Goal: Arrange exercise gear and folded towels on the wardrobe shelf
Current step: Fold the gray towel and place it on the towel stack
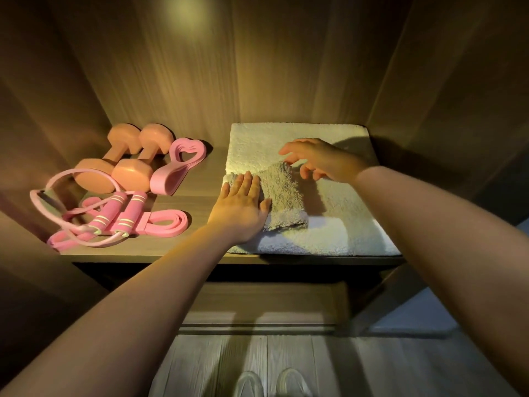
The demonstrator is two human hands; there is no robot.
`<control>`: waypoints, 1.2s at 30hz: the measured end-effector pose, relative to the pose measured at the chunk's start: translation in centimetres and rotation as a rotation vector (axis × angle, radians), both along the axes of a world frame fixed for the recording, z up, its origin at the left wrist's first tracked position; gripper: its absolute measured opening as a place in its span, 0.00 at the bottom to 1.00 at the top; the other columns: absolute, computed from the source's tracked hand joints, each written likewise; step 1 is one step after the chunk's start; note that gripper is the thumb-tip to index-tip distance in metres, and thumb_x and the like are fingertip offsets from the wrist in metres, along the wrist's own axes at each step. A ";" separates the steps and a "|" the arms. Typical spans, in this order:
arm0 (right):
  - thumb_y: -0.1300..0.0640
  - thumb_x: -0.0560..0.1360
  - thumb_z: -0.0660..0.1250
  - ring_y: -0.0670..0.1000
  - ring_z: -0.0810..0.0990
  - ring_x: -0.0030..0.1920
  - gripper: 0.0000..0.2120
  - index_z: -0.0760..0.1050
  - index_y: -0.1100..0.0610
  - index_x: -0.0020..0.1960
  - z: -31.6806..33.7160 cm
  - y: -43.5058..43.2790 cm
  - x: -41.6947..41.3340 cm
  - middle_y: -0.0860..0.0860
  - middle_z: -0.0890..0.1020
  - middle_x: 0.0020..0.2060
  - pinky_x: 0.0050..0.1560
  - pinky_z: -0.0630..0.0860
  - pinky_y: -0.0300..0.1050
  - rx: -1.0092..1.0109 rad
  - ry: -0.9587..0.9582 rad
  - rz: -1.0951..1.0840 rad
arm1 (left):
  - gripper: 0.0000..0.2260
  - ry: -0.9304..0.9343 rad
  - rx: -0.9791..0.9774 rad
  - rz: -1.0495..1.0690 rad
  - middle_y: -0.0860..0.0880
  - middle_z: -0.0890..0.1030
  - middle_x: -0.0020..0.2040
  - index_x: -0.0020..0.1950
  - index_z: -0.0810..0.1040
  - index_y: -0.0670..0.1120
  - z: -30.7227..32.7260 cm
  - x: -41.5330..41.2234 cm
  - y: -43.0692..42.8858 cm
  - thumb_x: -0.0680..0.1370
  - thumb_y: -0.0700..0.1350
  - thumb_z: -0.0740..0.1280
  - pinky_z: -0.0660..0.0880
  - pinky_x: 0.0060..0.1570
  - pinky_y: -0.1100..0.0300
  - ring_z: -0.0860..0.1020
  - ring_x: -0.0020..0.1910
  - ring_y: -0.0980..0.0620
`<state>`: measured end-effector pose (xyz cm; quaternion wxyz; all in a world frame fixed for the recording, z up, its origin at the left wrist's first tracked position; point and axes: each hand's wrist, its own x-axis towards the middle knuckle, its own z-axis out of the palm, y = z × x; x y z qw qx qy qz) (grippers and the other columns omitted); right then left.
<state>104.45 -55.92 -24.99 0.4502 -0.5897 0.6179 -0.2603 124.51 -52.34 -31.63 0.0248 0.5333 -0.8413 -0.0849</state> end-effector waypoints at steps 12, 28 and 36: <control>0.40 0.75 0.67 0.44 0.58 0.28 0.19 0.78 0.57 0.52 -0.4 -2.7 0.4 0.47 0.63 0.31 0.28 0.54 0.39 0.130 0.210 0.141 | 0.29 -0.014 -0.023 -0.006 0.44 0.44 0.80 0.80 0.44 0.43 -0.1 -0.1 -0.3 0.83 0.56 0.45 0.39 0.76 0.51 0.42 0.79 0.48; 0.48 0.75 0.71 0.44 0.58 0.28 0.12 0.75 0.54 0.39 -1.0 -2.9 -0.2 0.47 0.66 0.29 0.27 0.55 0.39 0.177 0.252 0.211 | 0.29 -0.007 -0.032 -0.019 0.46 0.44 0.80 0.80 0.43 0.45 -0.5 0.0 -0.5 0.83 0.57 0.45 0.39 0.76 0.49 0.42 0.79 0.50; 0.36 0.71 0.69 0.47 0.67 0.24 0.24 0.68 0.55 0.36 -0.9 -2.6 -0.1 0.51 0.70 0.26 0.27 0.64 0.38 0.086 0.560 0.150 | 0.29 -0.024 -0.014 -0.011 0.46 0.44 0.80 0.80 0.43 0.45 -0.3 -0.1 -0.5 0.83 0.56 0.44 0.39 0.76 0.47 0.42 0.79 0.50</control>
